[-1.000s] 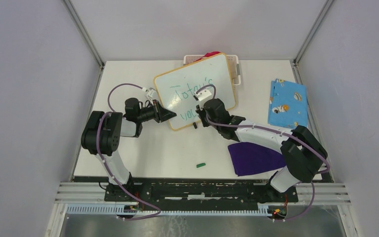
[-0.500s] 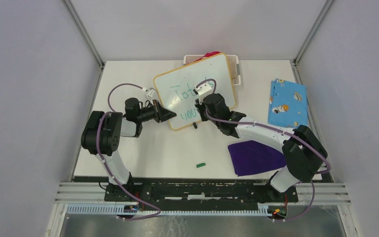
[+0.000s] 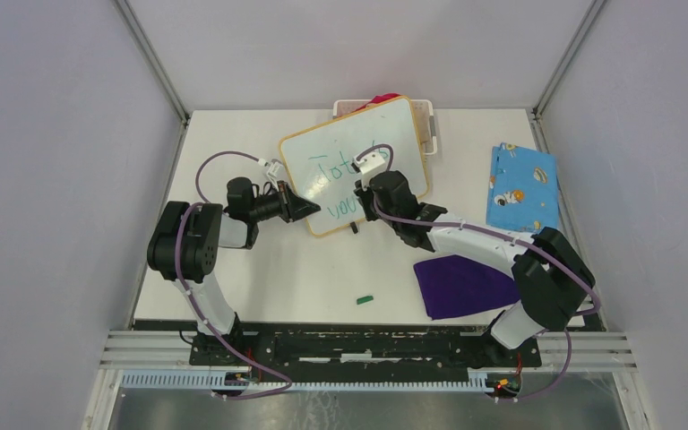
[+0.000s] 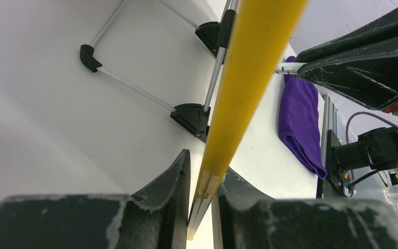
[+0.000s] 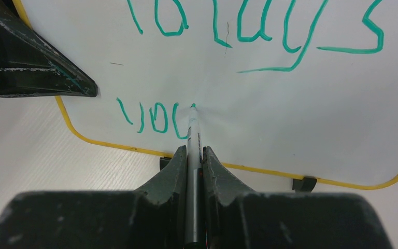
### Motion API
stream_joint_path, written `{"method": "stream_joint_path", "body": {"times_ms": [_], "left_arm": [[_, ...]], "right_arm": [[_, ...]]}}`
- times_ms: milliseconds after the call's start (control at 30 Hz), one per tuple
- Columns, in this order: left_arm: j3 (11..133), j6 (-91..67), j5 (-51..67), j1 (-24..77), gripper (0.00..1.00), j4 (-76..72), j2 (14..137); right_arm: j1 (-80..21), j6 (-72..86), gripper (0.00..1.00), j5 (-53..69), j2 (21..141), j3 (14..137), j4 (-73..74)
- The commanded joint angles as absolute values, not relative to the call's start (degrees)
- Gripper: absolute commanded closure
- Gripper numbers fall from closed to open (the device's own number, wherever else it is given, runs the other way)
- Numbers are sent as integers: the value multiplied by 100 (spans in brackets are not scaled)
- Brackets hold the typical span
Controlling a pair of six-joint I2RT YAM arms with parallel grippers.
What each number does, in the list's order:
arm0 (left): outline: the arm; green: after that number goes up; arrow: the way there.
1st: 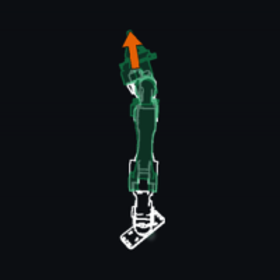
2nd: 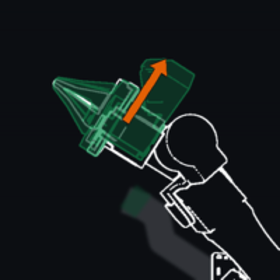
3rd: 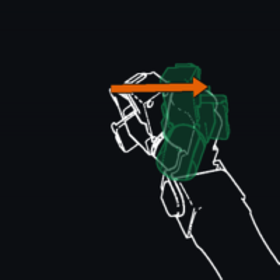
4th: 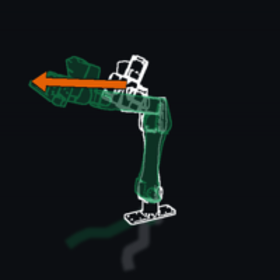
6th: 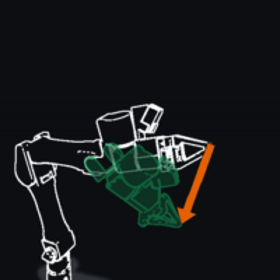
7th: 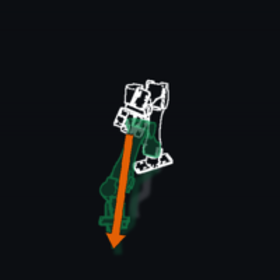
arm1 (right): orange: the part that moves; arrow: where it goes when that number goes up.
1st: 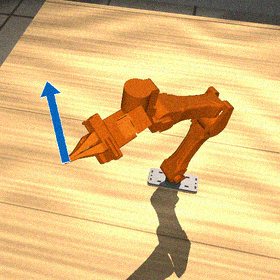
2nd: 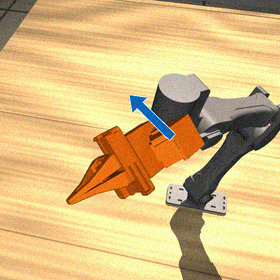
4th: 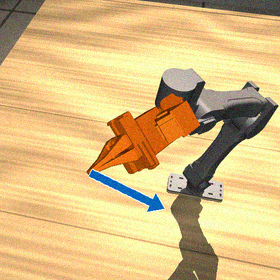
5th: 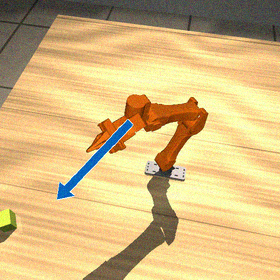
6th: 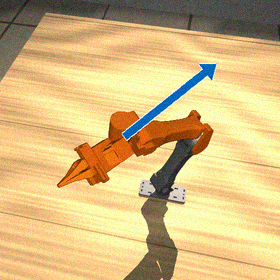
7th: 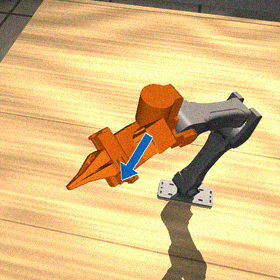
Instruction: Write a sentence on the whiteboard
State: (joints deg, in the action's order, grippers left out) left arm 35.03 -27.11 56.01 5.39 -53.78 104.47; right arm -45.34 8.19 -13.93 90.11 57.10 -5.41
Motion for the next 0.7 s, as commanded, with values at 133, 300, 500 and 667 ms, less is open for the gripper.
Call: {"method": "stream_joint_path", "body": {"times_ms": [133,300,500,667], "left_arm": [[3594,-2382,5168,615,75,-5042,10559],[3590,-2382,5164,622,75,-5036,10568],[3595,-2382,5164,619,75,-5036,10568],[3599,-2382,5164,624,75,-5033,10568]], "right_arm": [[-4505,938,100,-1378,8802,5450,-765],[-4502,990,100,-1358,8513,5493,-756],[-4484,935,100,-1388,8514,5647,-697],[-4474,925,100,-1371,8671,5784,-677]]}}
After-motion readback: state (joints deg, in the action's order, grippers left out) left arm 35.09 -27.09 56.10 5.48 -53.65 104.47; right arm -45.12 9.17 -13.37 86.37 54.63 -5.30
